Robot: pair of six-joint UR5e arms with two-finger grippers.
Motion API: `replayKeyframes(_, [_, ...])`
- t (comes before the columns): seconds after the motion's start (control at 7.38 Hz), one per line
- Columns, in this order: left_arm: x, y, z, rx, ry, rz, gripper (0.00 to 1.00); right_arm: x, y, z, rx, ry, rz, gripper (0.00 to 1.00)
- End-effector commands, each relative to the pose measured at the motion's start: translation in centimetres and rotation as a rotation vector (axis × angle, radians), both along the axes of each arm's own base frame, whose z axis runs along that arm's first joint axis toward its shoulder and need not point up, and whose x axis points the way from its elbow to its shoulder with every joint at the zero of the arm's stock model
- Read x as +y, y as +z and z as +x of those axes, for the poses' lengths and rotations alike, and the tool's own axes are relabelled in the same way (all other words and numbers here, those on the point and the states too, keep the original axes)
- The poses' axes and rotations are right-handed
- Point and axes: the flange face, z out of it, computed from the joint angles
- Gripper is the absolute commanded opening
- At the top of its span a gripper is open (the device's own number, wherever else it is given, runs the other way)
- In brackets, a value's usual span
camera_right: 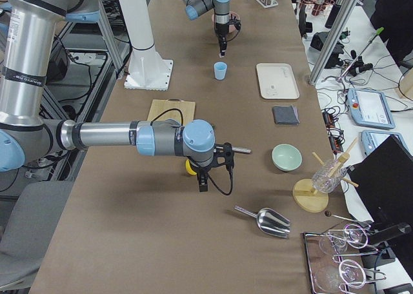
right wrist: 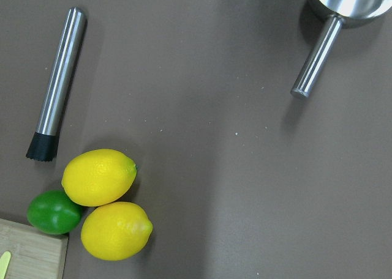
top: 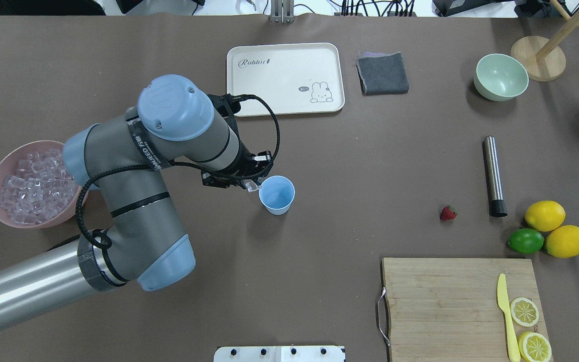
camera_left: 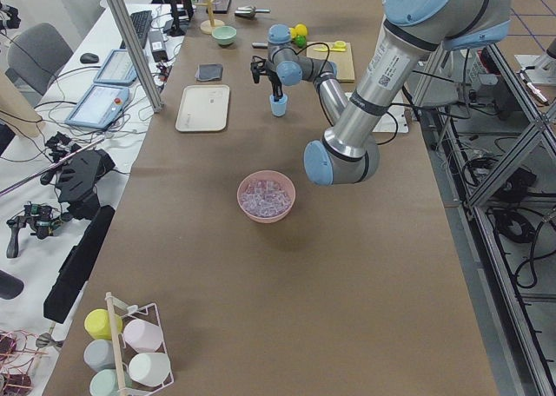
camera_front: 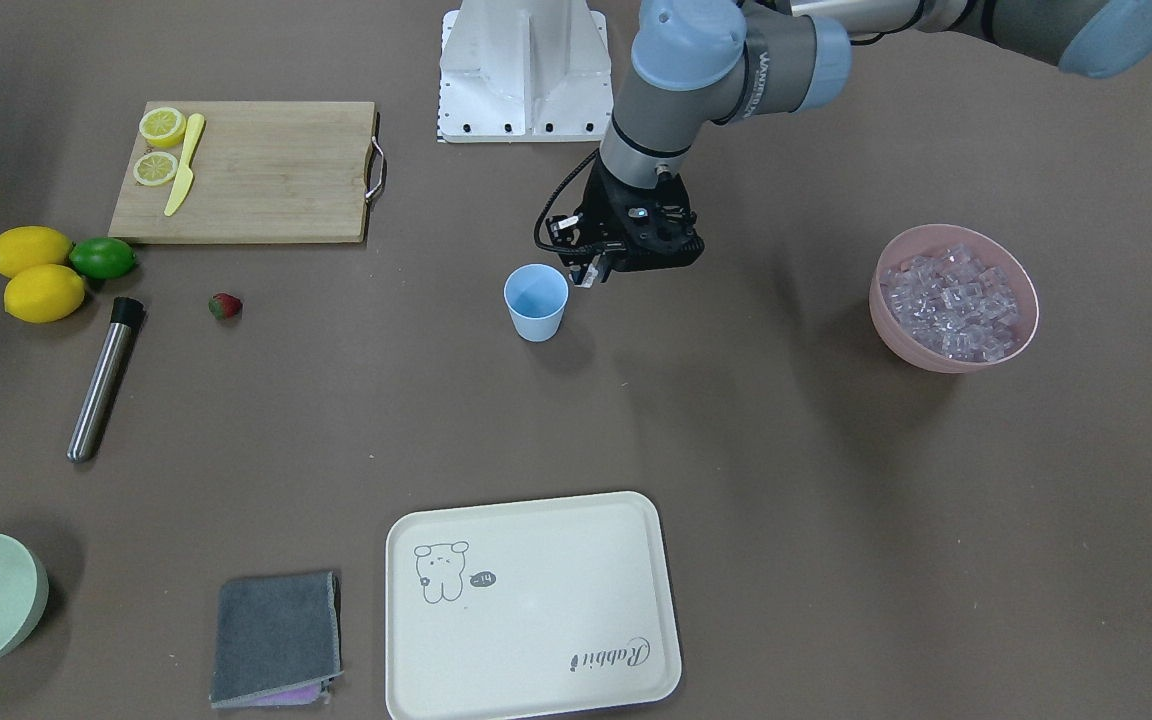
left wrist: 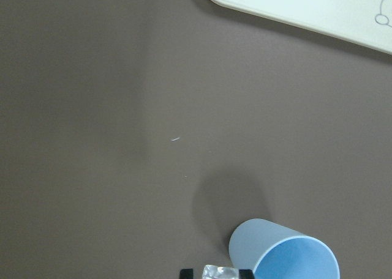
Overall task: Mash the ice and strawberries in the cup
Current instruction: 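Carry the ice cube with the left gripper over the blue cup and release, then move the left gripper back over the pink ice bowl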
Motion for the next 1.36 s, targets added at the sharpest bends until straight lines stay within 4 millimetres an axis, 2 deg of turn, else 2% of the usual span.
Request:
replayKeyframes(0.0, [0.7,-1.3,1.9,0.006,0.019,0.007,0.00,0.0,0.0,0.1,0.000,0.001,-0.001,1.00])
replayKeyframes(0.14, [0.4,-1.6,2.4,0.004,0.020,0.008,0.00,0.1,0.2,0.0,0.000,0.000,-0.004,1.00])
replayKeyframes(0.27, [0.0,-2.3,3.1,0.003,0.020,0.008,0.59,0.1,0.1,0.0,0.000,0.000,-0.002,1.00])
replayKeyframes(0.41, [0.0,-2.3,3.2,0.001,0.022,0.010,0.81,0.0,0.0,0.0,0.000,0.000,0.001,1.00])
replayKeyframes(0.54, [-0.2,-2.5,2.8,0.002,0.018,0.012,0.91,-0.2,-0.6,0.0,0.000,0.002,0.011,1.00])
replayKeyframes(0.68, [-2.6,-2.0,0.2,-0.011,-0.023,0.003,0.91,-0.3,-1.6,0.0,-0.001,0.006,0.026,1.00])
replayKeyframes(0.81, [-3.7,0.3,-4.3,-0.070,0.041,0.044,0.91,-1.2,-2.7,-0.1,-0.001,0.004,0.051,1.00])
replayKeyframes(0.95, [-4.7,2.7,-10.2,-0.142,0.087,0.111,0.91,-2.1,-3.6,-0.7,-0.002,-0.007,0.068,1.00])
replayKeyframes(1.08, [-5.7,6.0,-14.0,-0.200,0.145,0.198,0.91,-2.9,-4.3,-1.6,-0.005,-0.023,0.080,1.00])
replayKeyframes(1.22, [-5.4,10.6,-17.6,-0.261,0.267,0.343,0.91,-3.5,-4.8,-2.2,-0.006,-0.038,0.092,1.00])
